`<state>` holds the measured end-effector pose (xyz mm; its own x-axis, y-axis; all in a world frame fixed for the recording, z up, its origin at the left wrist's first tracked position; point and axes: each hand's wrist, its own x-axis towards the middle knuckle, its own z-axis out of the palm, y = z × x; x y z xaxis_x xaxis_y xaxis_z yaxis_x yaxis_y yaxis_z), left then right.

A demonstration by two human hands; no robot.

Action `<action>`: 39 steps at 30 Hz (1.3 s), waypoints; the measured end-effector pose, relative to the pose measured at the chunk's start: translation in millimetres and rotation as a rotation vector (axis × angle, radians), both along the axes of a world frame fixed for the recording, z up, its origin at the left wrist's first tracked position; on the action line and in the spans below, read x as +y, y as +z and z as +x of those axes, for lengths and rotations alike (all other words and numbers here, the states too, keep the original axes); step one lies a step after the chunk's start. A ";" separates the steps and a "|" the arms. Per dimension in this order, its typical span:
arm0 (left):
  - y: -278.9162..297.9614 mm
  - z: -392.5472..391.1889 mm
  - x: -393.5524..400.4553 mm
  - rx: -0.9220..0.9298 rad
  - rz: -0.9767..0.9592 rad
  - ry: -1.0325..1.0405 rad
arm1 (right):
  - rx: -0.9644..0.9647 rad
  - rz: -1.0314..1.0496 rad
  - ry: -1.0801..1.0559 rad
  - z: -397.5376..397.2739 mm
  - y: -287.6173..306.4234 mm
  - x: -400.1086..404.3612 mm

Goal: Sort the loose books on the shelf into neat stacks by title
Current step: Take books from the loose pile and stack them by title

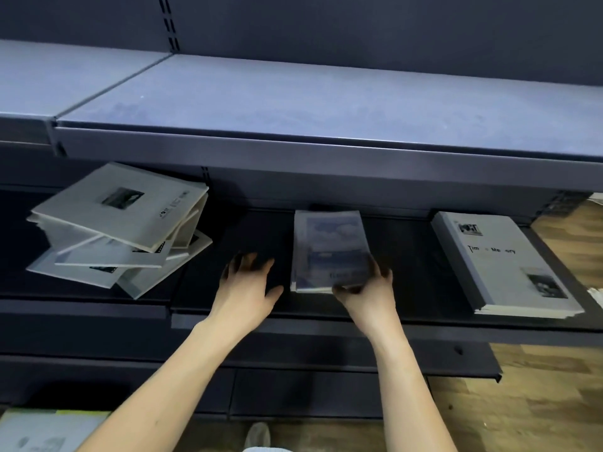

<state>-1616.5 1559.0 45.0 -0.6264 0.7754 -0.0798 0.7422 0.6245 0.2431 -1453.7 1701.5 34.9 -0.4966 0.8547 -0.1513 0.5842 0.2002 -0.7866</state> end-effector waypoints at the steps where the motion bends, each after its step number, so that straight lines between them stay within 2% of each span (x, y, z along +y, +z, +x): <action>1: -0.4 -0.9 1.3 -0.007 -0.001 0.004 | 0.001 0.032 0.003 -0.7 -3.2 0.7; 7: -1.0 -6.9 8.8 -0.038 0.008 0.007 | -0.176 0.320 -0.022 -6.5 -24.8 7.6; 11: 0.0 -12.2 14.1 -0.056 0.016 0.013 | -0.243 0.314 -0.049 -10.6 -25.0 9.1; 22: 2.4 -7.5 6.4 -0.018 0.019 0.028 | -0.155 0.288 -0.059 -16.3 -23.1 0.9; 31: 4.0 1.4 -34.7 0.059 0.093 0.114 | -0.044 0.319 0.113 -39.5 -18.0 -47.9; 39: 6.1 -24.0 -73.8 0.077 0.165 0.214 | 0.042 0.377 0.242 -79.3 -11.2 -90.9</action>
<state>-1640.5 1485.2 51.1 -0.7767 0.6233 0.0904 0.6177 0.7259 0.3025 -1533.1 1610.6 23.7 -0.6884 0.7046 0.1724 0.4545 0.6042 -0.6545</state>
